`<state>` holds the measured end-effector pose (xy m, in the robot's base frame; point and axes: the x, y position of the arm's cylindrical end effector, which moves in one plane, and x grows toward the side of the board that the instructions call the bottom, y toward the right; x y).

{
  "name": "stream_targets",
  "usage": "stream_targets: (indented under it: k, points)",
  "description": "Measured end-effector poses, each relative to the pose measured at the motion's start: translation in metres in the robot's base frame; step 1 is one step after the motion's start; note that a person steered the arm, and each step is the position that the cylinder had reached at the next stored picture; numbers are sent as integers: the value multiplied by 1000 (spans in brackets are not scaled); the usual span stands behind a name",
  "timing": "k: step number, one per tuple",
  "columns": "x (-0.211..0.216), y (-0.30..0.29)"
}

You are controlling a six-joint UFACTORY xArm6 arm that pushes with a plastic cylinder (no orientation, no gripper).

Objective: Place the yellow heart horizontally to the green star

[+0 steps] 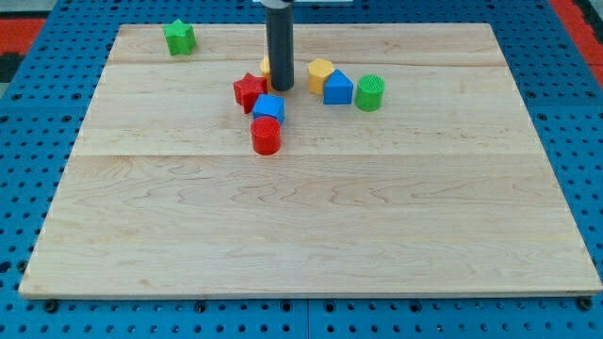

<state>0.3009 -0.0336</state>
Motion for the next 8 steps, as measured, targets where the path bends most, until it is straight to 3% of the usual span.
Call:
stream_targets:
  k: [1, 2, 3, 5, 7, 8]
  points:
    - [-36, 0]
    - [2, -11]
    - [-19, -73]
    - [-59, 11]
    - [-18, 3]
    - [-25, 48]
